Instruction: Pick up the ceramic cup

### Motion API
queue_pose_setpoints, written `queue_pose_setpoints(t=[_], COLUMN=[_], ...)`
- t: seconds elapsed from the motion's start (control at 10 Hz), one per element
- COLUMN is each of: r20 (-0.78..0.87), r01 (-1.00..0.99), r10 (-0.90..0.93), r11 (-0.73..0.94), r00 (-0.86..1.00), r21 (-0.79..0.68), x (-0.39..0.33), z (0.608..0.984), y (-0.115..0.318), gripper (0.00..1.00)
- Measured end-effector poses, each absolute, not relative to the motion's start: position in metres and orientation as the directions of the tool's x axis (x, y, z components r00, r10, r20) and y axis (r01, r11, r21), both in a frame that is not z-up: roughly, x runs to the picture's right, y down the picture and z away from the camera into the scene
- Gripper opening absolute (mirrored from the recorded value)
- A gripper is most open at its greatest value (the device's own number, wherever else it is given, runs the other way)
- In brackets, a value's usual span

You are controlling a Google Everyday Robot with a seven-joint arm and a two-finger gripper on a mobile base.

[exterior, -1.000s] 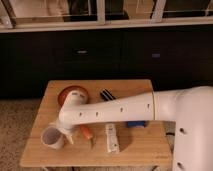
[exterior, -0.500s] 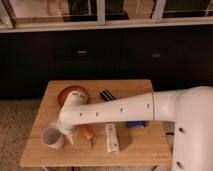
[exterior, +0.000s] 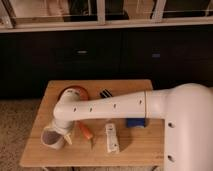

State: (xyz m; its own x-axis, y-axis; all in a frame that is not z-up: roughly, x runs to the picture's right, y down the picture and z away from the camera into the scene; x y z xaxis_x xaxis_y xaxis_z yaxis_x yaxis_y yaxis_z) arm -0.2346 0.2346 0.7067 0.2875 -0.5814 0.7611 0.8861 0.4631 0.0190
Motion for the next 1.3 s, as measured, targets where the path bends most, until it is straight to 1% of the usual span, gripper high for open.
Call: queue_pose_setpoints(t=[0.4,1.1,1.2,1.3], r20=[0.761,0.738,0.739,0.740], r01=[0.914,0.928,0.928,0.927], r10=[-0.606,-0.636,-0.634,-0.634], r11=[0.404,0.370,0.372,0.372], r00=[0.232,0.225,0.226,0.224], r21=[0.043,0.036,0.035,0.037], x=[-0.2360,-0.2326,-0.2324,-0.2341], z=[0.7063,0.7029,0.7039,0.7076], y=[0.2402,0.2456,0.2461,0.2438], gripper=[0.80,0.80,0.78,0.68])
